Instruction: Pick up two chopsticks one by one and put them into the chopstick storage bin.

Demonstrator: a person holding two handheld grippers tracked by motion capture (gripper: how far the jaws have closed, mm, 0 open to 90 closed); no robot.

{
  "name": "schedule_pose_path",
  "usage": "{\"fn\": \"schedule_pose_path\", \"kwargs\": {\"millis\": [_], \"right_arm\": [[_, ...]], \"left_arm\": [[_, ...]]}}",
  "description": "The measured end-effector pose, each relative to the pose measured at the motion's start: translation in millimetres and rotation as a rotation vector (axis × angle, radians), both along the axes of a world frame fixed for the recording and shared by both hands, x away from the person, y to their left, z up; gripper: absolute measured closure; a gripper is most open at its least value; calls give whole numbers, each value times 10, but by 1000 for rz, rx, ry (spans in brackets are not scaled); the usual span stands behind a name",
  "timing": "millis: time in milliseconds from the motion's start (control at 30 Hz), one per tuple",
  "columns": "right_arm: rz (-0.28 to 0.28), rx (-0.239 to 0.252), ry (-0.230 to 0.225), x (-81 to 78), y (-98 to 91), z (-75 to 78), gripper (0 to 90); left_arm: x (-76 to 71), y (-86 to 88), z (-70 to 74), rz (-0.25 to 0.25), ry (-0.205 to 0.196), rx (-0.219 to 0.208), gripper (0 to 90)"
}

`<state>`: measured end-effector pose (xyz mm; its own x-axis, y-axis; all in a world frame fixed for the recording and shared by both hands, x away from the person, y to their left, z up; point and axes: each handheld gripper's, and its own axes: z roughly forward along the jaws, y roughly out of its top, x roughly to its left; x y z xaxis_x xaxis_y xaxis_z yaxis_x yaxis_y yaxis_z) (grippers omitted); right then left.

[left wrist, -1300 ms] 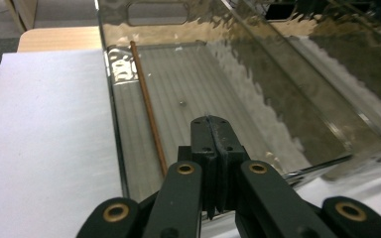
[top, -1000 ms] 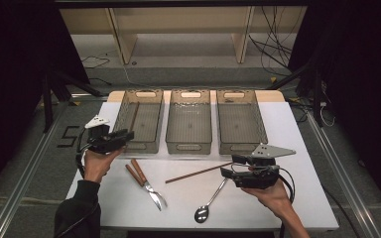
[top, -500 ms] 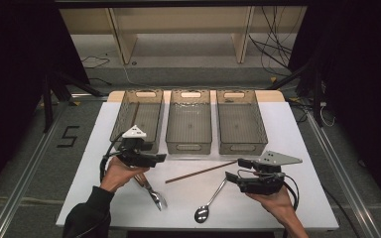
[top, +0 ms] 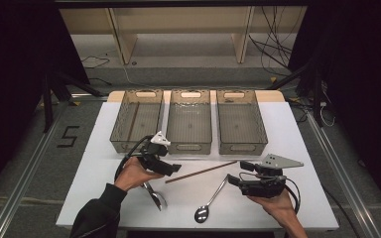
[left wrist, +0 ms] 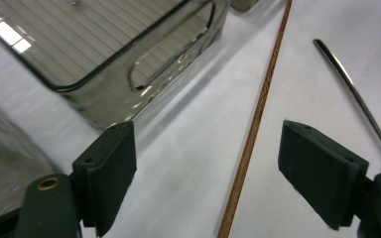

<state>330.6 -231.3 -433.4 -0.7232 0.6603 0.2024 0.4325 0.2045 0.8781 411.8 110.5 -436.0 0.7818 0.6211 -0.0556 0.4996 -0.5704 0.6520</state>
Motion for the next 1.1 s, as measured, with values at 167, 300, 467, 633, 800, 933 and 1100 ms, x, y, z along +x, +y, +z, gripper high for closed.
{"fn": "schedule_pose_path", "kwargs": {"millis": [167, 300, 467, 633, 800, 933, 1100], "right_arm": [[-2, -2, 4, -13, -12, -23, 281], [1, -6, 6, -17, -11, -36, 281], [1, -13, 7, -32, 0, -53, 275], [3, -16, 12, -41, 11, -77, 271], [6, -17, 16, -43, 19, -86, 270], [5, -15, 18, -45, 13, -83, 270], [4, -19, 23, -36, 12, -96, 271]], "left_arm": [[36, -135, -44, -53, 24, 70, 266], [44, -234, -92, -100, 48, 106, 308], [37, -341, -167, -135, 69, 135, 379], [42, -418, -238, -180, 96, 172, 466], [50, -475, -295, -201, 110, 204, 560], [51, -505, -318, -214, 109, 231, 635], [56, -552, -312, -228, 111, 246, 704]]}}
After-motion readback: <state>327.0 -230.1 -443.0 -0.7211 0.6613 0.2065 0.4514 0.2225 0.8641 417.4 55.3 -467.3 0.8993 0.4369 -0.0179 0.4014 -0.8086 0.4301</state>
